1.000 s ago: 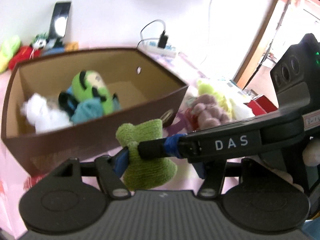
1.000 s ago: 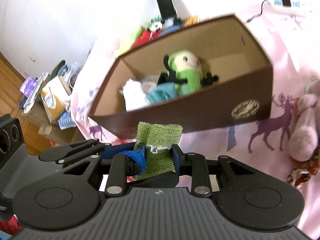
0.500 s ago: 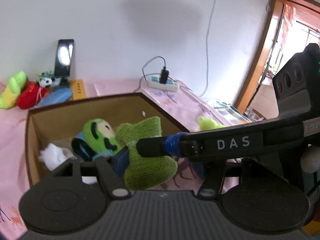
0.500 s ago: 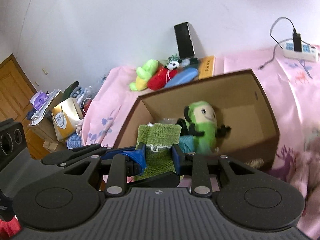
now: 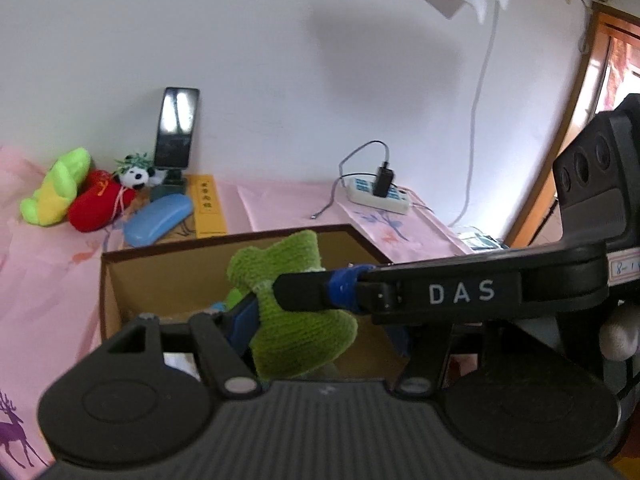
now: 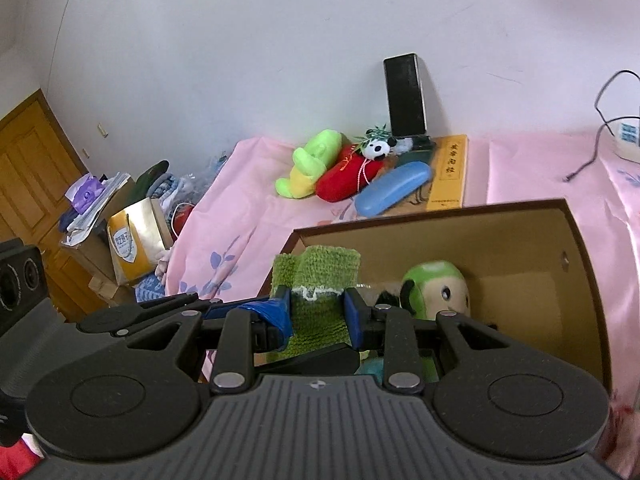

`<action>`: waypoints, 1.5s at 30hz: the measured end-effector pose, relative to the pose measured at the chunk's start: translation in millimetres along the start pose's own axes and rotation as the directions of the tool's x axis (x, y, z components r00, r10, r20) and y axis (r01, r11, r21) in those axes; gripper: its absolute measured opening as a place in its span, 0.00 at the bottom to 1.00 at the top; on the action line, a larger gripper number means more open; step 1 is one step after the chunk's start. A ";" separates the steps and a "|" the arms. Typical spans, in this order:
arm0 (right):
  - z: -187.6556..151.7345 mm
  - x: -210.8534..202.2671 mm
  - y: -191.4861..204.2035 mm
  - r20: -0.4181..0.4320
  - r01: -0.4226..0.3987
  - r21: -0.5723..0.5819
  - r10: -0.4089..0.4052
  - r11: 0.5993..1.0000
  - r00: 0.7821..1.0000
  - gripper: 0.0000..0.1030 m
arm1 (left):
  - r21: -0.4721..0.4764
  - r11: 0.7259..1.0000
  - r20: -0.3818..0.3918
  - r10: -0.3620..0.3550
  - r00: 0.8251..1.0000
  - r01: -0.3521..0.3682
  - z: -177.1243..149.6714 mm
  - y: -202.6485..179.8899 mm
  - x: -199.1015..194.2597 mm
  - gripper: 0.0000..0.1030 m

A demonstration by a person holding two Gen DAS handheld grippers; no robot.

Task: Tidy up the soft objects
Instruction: 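Lift the green knitted cloth with the right gripper over the box, then lower the green cloth into the box and open the right gripper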

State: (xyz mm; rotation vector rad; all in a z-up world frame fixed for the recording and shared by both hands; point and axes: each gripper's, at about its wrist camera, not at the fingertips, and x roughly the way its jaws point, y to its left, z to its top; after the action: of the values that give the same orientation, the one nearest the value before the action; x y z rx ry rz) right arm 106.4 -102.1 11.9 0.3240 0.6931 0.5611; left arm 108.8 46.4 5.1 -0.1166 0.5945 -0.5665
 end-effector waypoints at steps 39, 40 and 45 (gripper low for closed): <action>2.6 95.7 -52.2 -0.058 0.042 0.091 -0.037 0.995 0.998 0.12 | -0.159 0.974 -0.201 0.128 0.971 -0.161 -12.0 77.4 97.9 0.65; 2.6 96.3 -52.5 -0.058 0.045 0.093 -0.040 0.995 0.998 0.12 | -0.155 0.974 -0.208 0.132 0.969 -0.166 -13.5 76.8 99.5 0.65; 2.1 96.5 -53.0 -0.048 0.066 0.097 -0.062 0.993 0.997 0.12 | -0.095 0.975 -0.215 0.174 0.961 -0.198 -17.6 68.7 102.7 0.66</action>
State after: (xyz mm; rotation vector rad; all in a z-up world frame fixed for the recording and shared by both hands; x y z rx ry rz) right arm 188.7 -88.6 -60.0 0.3809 0.7737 0.4755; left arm 201.3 50.2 -78.6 -0.1108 0.8312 -0.3621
